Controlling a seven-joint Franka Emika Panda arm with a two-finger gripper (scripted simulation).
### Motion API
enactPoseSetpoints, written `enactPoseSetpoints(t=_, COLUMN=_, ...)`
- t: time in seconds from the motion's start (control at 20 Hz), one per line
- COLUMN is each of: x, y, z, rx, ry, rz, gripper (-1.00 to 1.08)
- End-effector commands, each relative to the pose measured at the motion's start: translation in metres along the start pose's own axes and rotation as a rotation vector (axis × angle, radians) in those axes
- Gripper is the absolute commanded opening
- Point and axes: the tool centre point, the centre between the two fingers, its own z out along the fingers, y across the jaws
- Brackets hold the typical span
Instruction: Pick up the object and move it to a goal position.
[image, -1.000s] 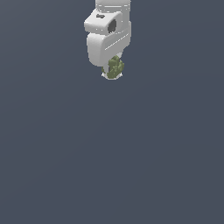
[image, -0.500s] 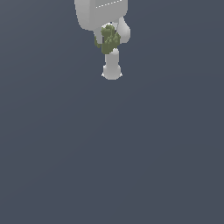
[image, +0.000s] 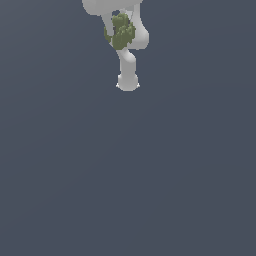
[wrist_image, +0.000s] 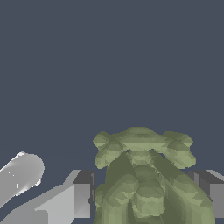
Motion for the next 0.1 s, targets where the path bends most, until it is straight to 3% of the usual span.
enactPoseSetpoints(t=0.0, x=0.0000, y=0.0004, z=-0.0004, rx=0.001, ry=0.000, rz=0.000, gripper=-1.00)
enactPoseSetpoints(t=0.05, x=0.0002, y=0.0005, z=-0.0002, rx=0.001, ry=0.000, rz=0.000, gripper=-1.00)
